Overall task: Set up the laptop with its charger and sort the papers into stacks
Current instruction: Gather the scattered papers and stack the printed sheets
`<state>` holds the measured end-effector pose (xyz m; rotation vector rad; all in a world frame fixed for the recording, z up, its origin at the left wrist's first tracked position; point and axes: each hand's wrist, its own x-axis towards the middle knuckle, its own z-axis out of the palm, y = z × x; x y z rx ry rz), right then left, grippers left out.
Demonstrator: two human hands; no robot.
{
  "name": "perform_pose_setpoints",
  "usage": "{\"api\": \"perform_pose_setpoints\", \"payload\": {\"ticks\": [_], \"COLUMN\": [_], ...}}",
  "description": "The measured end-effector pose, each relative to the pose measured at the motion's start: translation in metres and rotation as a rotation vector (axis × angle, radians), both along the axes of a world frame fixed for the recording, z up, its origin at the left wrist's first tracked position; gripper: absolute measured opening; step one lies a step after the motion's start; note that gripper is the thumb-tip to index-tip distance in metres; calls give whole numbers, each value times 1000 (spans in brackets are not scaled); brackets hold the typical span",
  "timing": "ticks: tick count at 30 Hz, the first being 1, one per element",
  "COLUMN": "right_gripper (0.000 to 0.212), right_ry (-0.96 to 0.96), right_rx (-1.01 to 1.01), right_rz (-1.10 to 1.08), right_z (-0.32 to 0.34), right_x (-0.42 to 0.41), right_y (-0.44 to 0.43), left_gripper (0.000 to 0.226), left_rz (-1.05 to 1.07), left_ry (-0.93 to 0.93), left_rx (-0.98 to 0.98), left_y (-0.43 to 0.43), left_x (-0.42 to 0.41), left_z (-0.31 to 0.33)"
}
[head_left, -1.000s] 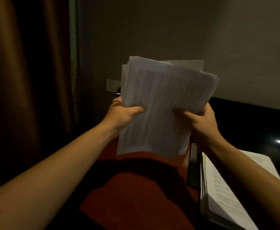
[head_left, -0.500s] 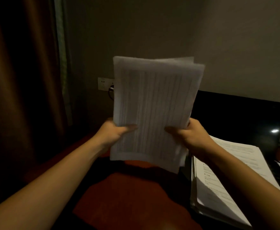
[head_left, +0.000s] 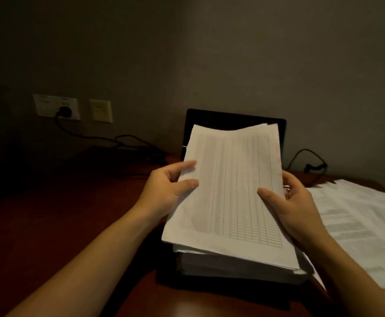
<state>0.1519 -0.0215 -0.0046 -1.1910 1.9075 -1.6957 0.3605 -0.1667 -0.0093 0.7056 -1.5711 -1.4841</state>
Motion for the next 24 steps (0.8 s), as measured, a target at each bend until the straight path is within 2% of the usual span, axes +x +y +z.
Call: {"api": "perform_pose_setpoints", "payload": {"ticks": [2,5,10,12,16,19,22,24], "right_gripper": [59,74,63,60,59,45,48,52], "right_ry": [38,113,387,426,428,412,367,267], "right_rx": [105,290,540,609,764,813,830,814], "right_rz": [-69,-126,-98,-123,-176,-150,-93,-54], "right_z": [-7,-18,-19,-20,-22,-22,-20,-18], "right_x": [-16,-32,-32,-32,-34,-35,-35,-37], "right_y": [9,12,15,18,23,23,23,24], "left_gripper": [38,36,41,42,64,64,60,57], "left_rz": [-20,-17,20,46,70,93,145,151], "left_ry": [-34,-127,-339,-472,-709,-698,-638,-633], "left_rx": [-15,-71,-233,-336,-394,-358,-337,-340], "left_y": [7,11,13,11,7,10,16,18], "left_x": [-17,-25,-20,-18,-16,-18,-20,-21], "left_z": [-17,-38,-53,-54,-57,-60,-63,-63]}}
